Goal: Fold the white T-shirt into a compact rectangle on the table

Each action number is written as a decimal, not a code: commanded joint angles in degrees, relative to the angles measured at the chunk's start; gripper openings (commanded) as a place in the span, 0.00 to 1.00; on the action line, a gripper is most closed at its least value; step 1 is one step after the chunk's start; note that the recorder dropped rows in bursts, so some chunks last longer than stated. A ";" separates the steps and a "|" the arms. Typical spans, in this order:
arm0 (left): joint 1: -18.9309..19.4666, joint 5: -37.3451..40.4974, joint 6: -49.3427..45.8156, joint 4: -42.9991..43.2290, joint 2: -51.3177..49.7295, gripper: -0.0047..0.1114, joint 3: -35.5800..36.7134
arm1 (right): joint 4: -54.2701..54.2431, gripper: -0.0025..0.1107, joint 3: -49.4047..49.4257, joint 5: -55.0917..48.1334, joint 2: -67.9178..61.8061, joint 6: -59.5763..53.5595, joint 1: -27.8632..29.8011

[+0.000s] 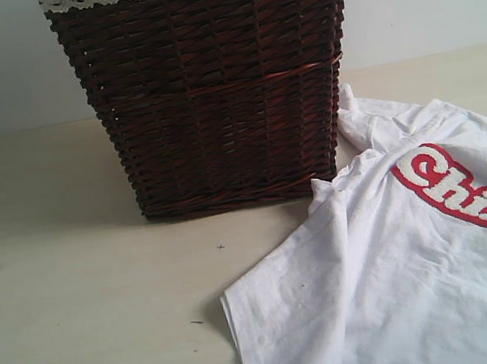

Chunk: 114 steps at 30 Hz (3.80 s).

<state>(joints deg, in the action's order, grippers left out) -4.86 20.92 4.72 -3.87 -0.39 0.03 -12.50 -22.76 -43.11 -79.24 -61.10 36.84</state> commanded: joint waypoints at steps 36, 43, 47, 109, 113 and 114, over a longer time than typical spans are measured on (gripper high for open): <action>-0.33 -0.25 -0.11 0.10 0.39 0.14 -0.03 | -5.19 0.48 1.80 4.90 -0.69 2.70 0.28; -0.33 -0.25 -0.11 0.10 0.39 0.14 -0.03 | -4.71 0.31 2.52 8.29 -1.62 2.70 0.28; -0.33 -0.25 -0.11 0.10 0.39 0.14 -0.03 | -4.08 0.15 2.52 10.31 -1.62 2.70 0.28; -0.33 -0.25 -0.11 0.10 0.39 0.14 -0.03 | 6.83 0.14 -2.21 29.20 13.75 11.22 3.75; -0.33 -0.25 -0.11 0.10 0.39 0.14 -0.03 | 3.42 0.02 -2.21 19.46 10.83 11.11 2.29; -0.33 -0.25 -0.11 0.10 0.39 0.14 -0.03 | 3.42 0.02 -2.21 16.33 8.61 10.76 2.29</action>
<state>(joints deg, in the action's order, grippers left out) -4.86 21.01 4.72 -3.87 -0.39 0.03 -8.42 -24.70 -22.21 -68.31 -49.56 39.33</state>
